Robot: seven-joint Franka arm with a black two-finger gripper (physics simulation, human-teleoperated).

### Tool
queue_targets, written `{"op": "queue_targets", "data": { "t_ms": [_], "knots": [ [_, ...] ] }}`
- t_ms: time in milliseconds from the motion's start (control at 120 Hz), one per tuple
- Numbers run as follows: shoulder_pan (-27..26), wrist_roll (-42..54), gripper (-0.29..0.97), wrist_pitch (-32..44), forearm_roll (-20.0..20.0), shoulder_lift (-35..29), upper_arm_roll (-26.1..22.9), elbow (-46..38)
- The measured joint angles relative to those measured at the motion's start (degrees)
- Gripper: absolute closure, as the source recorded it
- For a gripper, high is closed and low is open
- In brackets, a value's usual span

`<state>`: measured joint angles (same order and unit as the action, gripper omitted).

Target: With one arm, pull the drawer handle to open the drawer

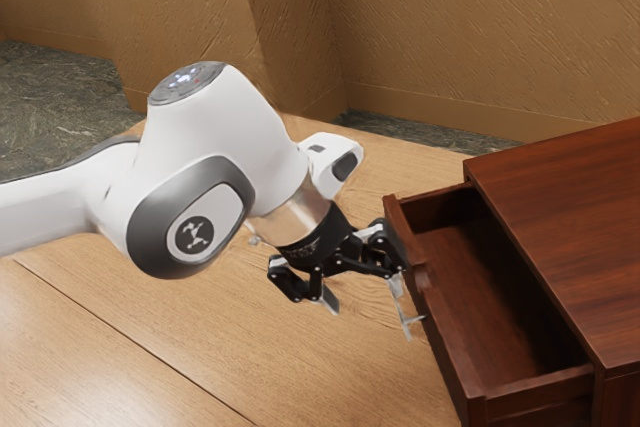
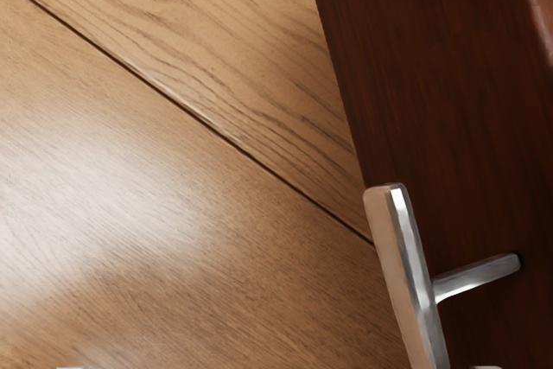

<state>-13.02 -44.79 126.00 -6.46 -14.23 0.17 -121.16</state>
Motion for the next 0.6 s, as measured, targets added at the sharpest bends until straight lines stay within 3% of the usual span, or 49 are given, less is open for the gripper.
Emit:
{"op": "queue_targets", "data": {
  "t_ms": [600],
  "knots": [
    [-3.4,0.4,0.07,0.5,3.2,-10.4,6.6,-7.9]
  ]
}}
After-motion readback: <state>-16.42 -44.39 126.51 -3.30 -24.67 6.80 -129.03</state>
